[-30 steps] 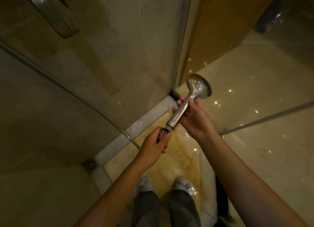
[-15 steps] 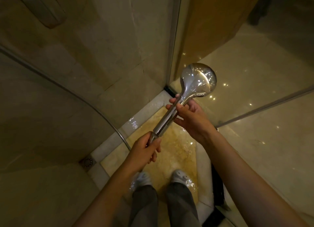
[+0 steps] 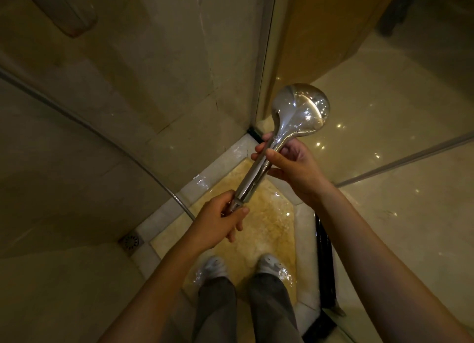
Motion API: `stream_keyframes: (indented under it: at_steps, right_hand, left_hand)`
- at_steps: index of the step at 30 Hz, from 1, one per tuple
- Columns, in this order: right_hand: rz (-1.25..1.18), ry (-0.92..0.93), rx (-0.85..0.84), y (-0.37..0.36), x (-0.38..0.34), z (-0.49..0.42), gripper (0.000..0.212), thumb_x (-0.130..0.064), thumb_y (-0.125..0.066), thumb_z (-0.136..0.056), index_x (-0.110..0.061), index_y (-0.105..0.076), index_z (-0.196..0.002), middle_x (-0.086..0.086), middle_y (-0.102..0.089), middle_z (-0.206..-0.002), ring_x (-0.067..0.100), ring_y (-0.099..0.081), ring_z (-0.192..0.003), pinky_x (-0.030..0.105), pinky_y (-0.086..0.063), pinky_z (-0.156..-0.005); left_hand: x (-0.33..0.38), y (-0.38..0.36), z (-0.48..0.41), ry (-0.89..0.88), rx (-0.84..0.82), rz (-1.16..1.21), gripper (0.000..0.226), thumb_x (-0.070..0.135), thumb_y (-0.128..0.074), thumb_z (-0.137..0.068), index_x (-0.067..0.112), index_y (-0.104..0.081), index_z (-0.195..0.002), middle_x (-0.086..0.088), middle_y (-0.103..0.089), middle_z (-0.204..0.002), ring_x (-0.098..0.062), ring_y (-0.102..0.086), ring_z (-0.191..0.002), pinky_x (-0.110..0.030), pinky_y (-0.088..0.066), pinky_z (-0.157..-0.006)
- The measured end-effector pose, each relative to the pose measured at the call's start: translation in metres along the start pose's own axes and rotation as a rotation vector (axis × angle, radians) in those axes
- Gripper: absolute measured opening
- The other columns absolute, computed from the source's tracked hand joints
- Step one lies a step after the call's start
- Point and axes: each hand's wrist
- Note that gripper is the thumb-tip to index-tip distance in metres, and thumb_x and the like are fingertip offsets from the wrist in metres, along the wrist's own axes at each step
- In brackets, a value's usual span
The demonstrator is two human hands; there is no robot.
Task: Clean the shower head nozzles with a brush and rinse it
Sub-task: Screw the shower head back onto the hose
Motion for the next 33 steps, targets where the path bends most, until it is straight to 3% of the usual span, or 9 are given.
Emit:
stream_keyframes:
  at_steps: [5, 9, 13, 20, 23, 25, 28, 31, 33]
  right_hand:
    - [0.091, -0.043, -0.138, 0.005, -0.007, 0.009, 0.043, -0.007, -0.057, -0.086, -0.011, -0.051, -0.127, 0.002, -0.068, -0.107, 0.022, -0.066, -0.109, 0.033, -0.055, -0.085]
    - [0.166, -0.028, -0.124, 0.006, -0.011, 0.013, 0.038, 0.007, -0.052, -0.089, -0.006, -0.050, -0.125, 0.005, -0.067, -0.111, 0.018, -0.067, -0.106, 0.028, -0.056, -0.082]
    - [0.184, 0.001, -0.069, 0.004, -0.007, 0.013, 0.033, 0.006, -0.052, -0.090, -0.009, -0.050, -0.120, 0.005, -0.067, -0.114, 0.017, -0.067, -0.105, 0.030, -0.057, -0.083]
    - [0.146, 0.082, 0.050, -0.001, 0.004, 0.008, 0.029, -0.009, -0.062, -0.084, -0.009, -0.055, -0.113, 0.001, -0.071, -0.104, 0.016, -0.069, -0.101, 0.032, -0.057, -0.083]
    - [0.109, 0.118, 0.125, -0.007, 0.004, 0.003, 0.043, -0.018, -0.070, -0.073, -0.004, -0.056, -0.111, 0.005, -0.070, -0.100, 0.017, -0.069, -0.098, 0.032, -0.056, -0.085]
    - [0.124, 0.139, 0.163, -0.014, 0.005, -0.002, 0.037, -0.019, -0.076, -0.074, -0.008, -0.060, -0.105, 0.005, -0.067, -0.094, 0.019, -0.067, -0.092, 0.032, -0.055, -0.084]
    - [0.155, 0.133, 0.170, -0.021, 0.007, -0.007, 0.024, -0.025, -0.069, -0.079, -0.017, -0.060, -0.099, 0.006, -0.058, -0.088, 0.019, -0.060, -0.084, 0.036, -0.054, -0.079]
    - [0.057, 0.103, 0.169, -0.027, 0.008, -0.009, 0.013, -0.019, -0.062, -0.090, -0.017, -0.053, -0.099, 0.002, -0.065, -0.089, 0.022, -0.066, -0.091, 0.047, -0.057, -0.083]
    - [-0.008, 0.105, 0.174, -0.030, 0.007, -0.010, 0.008, -0.015, -0.055, -0.094, -0.017, -0.050, -0.099, -0.001, -0.068, -0.087, 0.020, -0.070, -0.091, 0.043, -0.058, -0.080]
  left_hand:
    - [-0.010, -0.008, 0.000, 0.020, 0.000, -0.083, 0.011, 0.023, -0.054, -0.091, 0.027, -0.052, -0.082, 0.010, -0.049, -0.058, -0.006, -0.048, -0.057, -0.029, -0.043, -0.060]
    - [-0.015, -0.009, 0.001, 0.070, 0.030, -0.004, 0.009, 0.020, -0.050, -0.093, 0.018, -0.054, -0.100, 0.003, -0.047, -0.068, -0.019, -0.045, -0.067, -0.033, -0.039, -0.064]
    - [-0.011, -0.005, 0.000, 0.077, 0.010, -0.034, 0.018, 0.016, -0.044, -0.095, 0.012, -0.053, -0.110, 0.000, -0.050, -0.075, -0.014, -0.050, -0.071, -0.021, -0.041, -0.064]
    - [-0.002, 0.007, -0.004, -0.024, 0.122, -0.043, 0.014, 0.011, -0.062, -0.086, -0.001, -0.060, -0.092, -0.003, -0.065, -0.074, -0.009, -0.066, -0.060, -0.014, -0.048, -0.052]
    - [0.000, -0.001, -0.007, -0.028, 0.134, -0.049, 0.008, 0.016, -0.059, -0.088, 0.010, -0.056, -0.094, 0.001, -0.063, -0.074, -0.002, -0.060, -0.057, -0.014, -0.047, -0.052]
    - [0.000, -0.008, -0.010, -0.027, 0.165, -0.040, 0.004, 0.017, -0.055, -0.091, 0.018, -0.052, -0.089, 0.005, -0.059, -0.072, 0.003, -0.053, -0.053, -0.013, -0.042, -0.053]
    - [0.002, -0.016, -0.013, 0.005, 0.175, -0.024, 0.010, 0.024, -0.051, -0.092, 0.027, -0.047, -0.085, 0.008, -0.047, -0.065, -0.005, -0.047, -0.056, -0.022, -0.038, -0.053]
    - [0.006, -0.019, -0.014, 0.049, 0.097, -0.011, 0.008, 0.024, -0.052, -0.092, 0.027, -0.045, -0.096, 0.003, -0.044, -0.073, -0.014, -0.046, -0.069, -0.028, -0.041, -0.062]
    - [0.006, -0.017, -0.014, 0.094, 0.046, 0.028, 0.010, 0.020, -0.047, -0.093, 0.026, -0.043, -0.100, -0.001, -0.039, -0.079, -0.015, -0.041, -0.073, -0.030, -0.038, -0.066]
Point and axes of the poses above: each hand's wrist, its own z-axis away from the middle knuckle, its own y-axis out of the back of the hand, x = y × z
